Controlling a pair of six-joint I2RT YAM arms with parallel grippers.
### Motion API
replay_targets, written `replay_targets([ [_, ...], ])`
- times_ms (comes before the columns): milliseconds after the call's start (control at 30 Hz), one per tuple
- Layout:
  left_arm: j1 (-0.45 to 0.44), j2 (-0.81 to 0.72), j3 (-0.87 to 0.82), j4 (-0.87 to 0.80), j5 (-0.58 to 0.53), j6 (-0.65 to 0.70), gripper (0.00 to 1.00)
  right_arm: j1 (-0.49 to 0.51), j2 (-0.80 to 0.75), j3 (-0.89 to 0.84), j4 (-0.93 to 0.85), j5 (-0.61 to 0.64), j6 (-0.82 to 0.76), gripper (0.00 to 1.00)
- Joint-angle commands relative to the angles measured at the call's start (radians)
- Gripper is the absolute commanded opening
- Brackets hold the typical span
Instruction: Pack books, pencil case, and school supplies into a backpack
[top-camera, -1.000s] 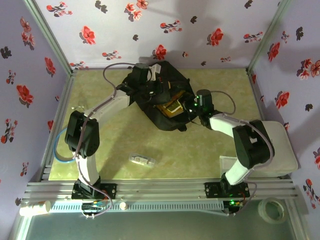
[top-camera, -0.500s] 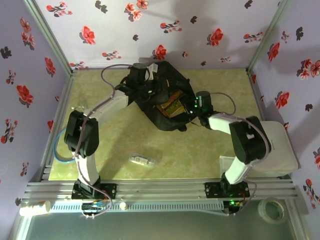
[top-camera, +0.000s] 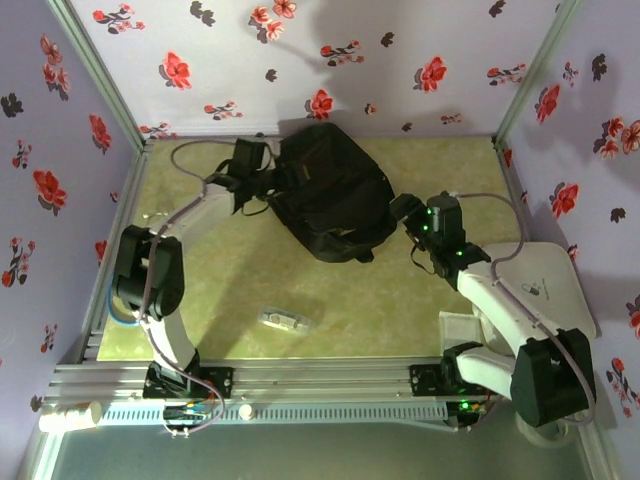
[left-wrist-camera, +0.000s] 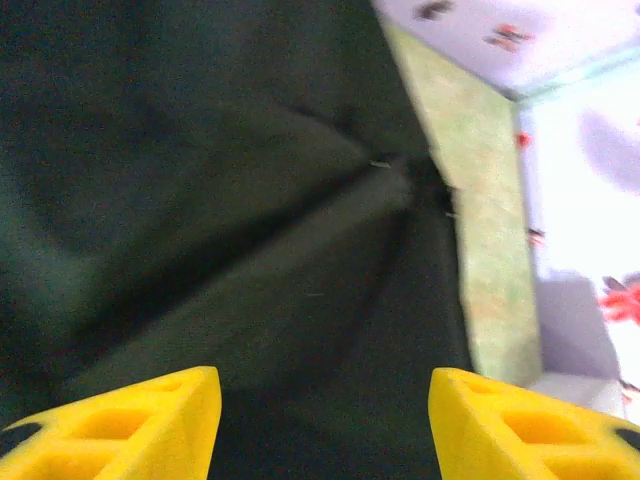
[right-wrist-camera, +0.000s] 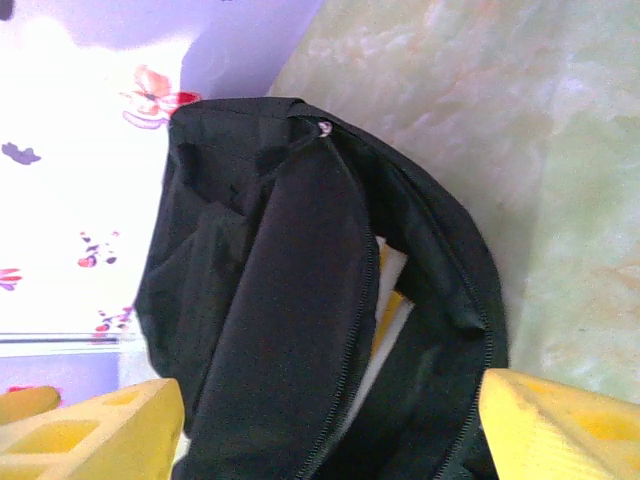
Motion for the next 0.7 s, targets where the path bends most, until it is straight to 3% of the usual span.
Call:
replay_targets([
  [0,0.062,-0.054,-0.11,0.002,-0.041,-0.073,0.57,-0.004,0.011,0.04,-0.056,0.008,-0.074,0.79],
  [200,0.109,-0.012,-0.217,0.115,0.041,-0.15,0.55,0.008,0.073,0.062,0.003,-0.092,-0.082,0.79],
  [433,0.122,0.118,-0.179,0.215,0.124,-0.22,0.49,0.038,0.194,0.118,0.014,-0.214,-0.069,0.78],
  [667,0.125,0.189,-0.135,0.2,0.115,-0.213,0.39,0.042,0.353,0.159,0.127,-0.341,0.02,0.75],
])
